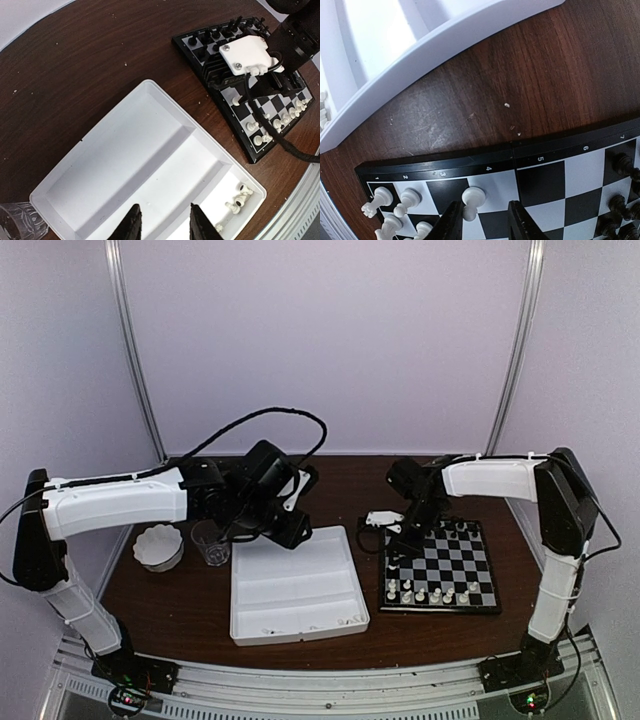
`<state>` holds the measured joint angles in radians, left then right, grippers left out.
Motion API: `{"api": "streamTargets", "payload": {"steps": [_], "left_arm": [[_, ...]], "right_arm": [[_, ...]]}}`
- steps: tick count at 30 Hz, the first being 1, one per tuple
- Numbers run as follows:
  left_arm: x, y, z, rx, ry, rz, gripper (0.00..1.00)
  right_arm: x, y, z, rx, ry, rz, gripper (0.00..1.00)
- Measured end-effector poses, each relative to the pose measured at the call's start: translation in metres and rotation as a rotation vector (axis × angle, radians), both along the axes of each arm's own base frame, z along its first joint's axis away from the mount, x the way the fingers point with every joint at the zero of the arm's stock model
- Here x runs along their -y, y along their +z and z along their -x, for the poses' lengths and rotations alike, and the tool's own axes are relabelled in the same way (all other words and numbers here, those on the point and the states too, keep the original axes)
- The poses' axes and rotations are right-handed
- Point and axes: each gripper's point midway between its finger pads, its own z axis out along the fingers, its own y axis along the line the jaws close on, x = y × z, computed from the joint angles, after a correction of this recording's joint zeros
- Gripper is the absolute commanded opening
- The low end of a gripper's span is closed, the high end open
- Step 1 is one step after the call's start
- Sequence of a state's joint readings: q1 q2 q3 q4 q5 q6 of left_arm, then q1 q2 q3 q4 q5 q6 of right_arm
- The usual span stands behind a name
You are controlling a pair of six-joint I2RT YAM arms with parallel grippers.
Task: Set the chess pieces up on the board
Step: Pick up the pawn from the chessboard.
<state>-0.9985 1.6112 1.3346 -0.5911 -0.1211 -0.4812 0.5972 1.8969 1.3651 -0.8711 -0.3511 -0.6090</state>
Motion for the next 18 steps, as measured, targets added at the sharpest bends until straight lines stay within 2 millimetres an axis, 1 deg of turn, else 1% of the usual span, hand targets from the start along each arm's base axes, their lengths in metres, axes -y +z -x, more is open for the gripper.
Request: {"api": "streamTargets", "payload": {"steps": [4,9,18], "left_arm": [[0.0001,0.0001,0.0000,0.000,0.001,0.001,0.34],[0.0001,0.0001,0.0000,-0.002,0.004,0.003,0.34],[-0.0009,-0.0020,0.0004,-0.010,0.013,0.003,0.33]], "right_arm": [[-0.0012,-0.0021,0.0008,-0.005,-0.003,0.004,0.20],[-0.0016,-0.0021,0.0011,-0.005,0.000,0.004,0.14],[-0.0011,-0.0011,0.0016,-0.002,-0.001,0.003,0.11]]}}
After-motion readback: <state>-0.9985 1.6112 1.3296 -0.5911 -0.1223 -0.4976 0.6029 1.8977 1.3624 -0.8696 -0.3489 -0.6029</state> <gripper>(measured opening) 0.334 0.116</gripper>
